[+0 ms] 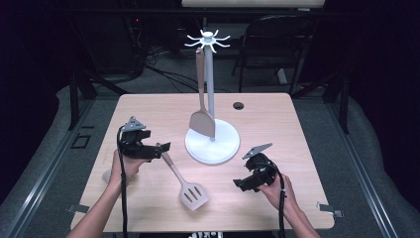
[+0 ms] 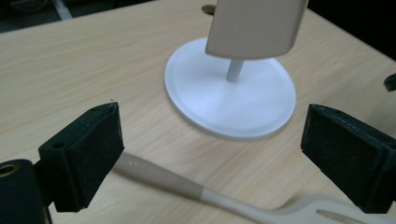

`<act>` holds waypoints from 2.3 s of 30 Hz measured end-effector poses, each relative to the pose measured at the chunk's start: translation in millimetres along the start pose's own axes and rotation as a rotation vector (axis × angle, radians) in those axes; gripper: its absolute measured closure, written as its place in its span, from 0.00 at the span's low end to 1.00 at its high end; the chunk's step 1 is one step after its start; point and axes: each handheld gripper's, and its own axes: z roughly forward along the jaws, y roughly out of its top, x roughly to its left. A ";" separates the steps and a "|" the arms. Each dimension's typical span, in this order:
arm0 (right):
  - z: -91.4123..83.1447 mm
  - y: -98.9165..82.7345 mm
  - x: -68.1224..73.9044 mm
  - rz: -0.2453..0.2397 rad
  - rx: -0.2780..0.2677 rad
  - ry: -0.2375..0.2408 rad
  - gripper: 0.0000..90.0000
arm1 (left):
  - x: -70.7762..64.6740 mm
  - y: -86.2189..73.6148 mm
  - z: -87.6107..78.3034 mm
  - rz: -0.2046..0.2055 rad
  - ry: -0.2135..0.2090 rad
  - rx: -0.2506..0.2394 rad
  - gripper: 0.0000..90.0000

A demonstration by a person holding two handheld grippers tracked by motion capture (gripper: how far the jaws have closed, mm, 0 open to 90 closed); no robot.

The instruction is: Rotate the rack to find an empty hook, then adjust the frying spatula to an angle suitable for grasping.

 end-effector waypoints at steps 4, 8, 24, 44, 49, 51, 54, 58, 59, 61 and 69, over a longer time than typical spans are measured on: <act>0.7 1.6 2.2 -0.012 0.007 -0.002 0.16 | 0.5 -4.4 0.3 0.001 0.000 0.021 0.04; 1.5 2.6 3.9 -0.018 0.007 0.003 0.16 | 0.4 -10.3 0.2 -0.004 0.008 0.038 0.04; 2.1 5.7 9.8 -0.026 -0.003 0.020 0.17 | -5.3 -26.8 15.3 -0.020 0.003 0.104 0.00; -2.1 18.3 48.7 -0.088 -0.076 0.151 1.00 | 8.2 -36.9 13.5 -0.100 0.014 0.096 0.00; 9.4 27.2 73.0 -0.142 -0.072 0.194 1.00 | 7.1 -37.0 16.0 -0.109 0.020 0.104 0.00; 15.7 29.9 81.5 -0.165 -0.061 0.203 1.00 | 6.3 -37.4 17.6 -0.113 0.026 0.107 0.00; 27.1 33.8 91.6 -0.183 -0.044 0.218 1.00 | 5.8 -37.2 20.2 -0.110 0.028 0.114 0.00; 39.6 34.5 104.7 -0.218 -0.015 0.235 1.00 | 4.3 -38.2 23.6 -0.109 0.028 0.127 0.01; 42.8 34.0 106.3 -0.227 0.001 0.243 1.00 | 4.2 -38.8 24.3 -0.107 0.027 0.129 0.01; 50.8 30.9 108.6 -0.235 0.017 0.241 1.00 | 4.1 -39.8 24.9 -0.116 0.032 0.135 0.01; 72.2 21.8 106.6 -0.223 0.091 0.243 1.00 | 5.9 -44.3 30.4 -0.141 0.029 0.158 0.01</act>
